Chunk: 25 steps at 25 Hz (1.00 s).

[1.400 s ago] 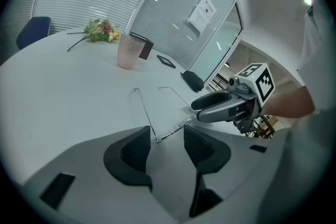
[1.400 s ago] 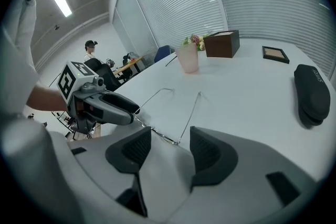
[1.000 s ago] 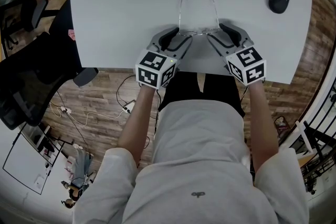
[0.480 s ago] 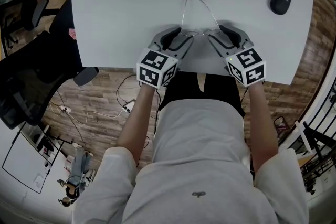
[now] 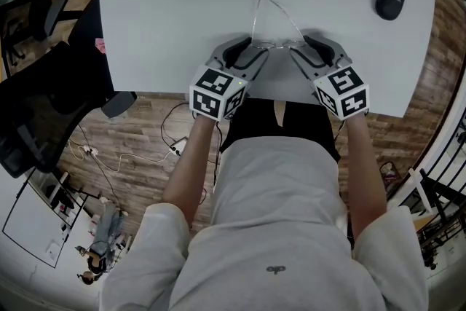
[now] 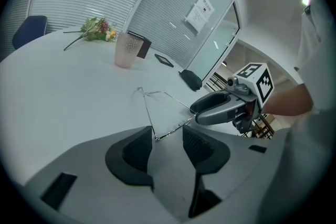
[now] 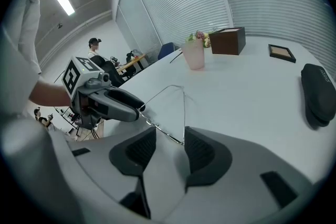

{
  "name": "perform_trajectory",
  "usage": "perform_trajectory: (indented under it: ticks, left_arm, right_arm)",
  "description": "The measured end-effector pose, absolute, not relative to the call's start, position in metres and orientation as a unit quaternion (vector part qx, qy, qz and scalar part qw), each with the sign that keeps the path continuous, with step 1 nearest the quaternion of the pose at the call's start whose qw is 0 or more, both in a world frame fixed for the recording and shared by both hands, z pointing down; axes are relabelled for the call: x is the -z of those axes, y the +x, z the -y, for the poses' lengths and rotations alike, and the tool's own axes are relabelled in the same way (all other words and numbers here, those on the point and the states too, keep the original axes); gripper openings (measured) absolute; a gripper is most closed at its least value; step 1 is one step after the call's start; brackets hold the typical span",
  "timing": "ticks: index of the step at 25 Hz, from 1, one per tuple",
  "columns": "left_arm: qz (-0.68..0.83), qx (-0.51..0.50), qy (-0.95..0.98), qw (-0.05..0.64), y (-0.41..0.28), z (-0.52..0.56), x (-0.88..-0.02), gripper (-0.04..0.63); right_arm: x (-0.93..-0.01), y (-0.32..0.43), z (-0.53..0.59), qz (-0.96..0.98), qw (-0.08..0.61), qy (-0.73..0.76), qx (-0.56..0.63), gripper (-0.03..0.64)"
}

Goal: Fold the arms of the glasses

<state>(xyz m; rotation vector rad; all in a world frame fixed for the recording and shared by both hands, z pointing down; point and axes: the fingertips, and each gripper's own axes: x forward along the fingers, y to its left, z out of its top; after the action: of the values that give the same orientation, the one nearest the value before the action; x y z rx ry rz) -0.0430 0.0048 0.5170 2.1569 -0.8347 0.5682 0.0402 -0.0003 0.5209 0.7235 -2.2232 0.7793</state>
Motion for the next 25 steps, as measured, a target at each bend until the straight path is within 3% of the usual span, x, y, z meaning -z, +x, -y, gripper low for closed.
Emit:
perform_trajectory:
  ticks: [14,25]
  left_arm:
    - [0.331,-0.22,0.839,0.372,-0.045,-0.006,-0.518,0.189]
    - [0.332,-0.219,0.839,0.372,-0.045,-0.003,-0.517,0.189]
  right_arm:
    - [-0.523,0.038,-0.012,0.868,0.385,0.206,-0.238,0.115]
    - [-0.522,0.036,-0.012,0.869,0.388,0.205,-0.228,0.093]
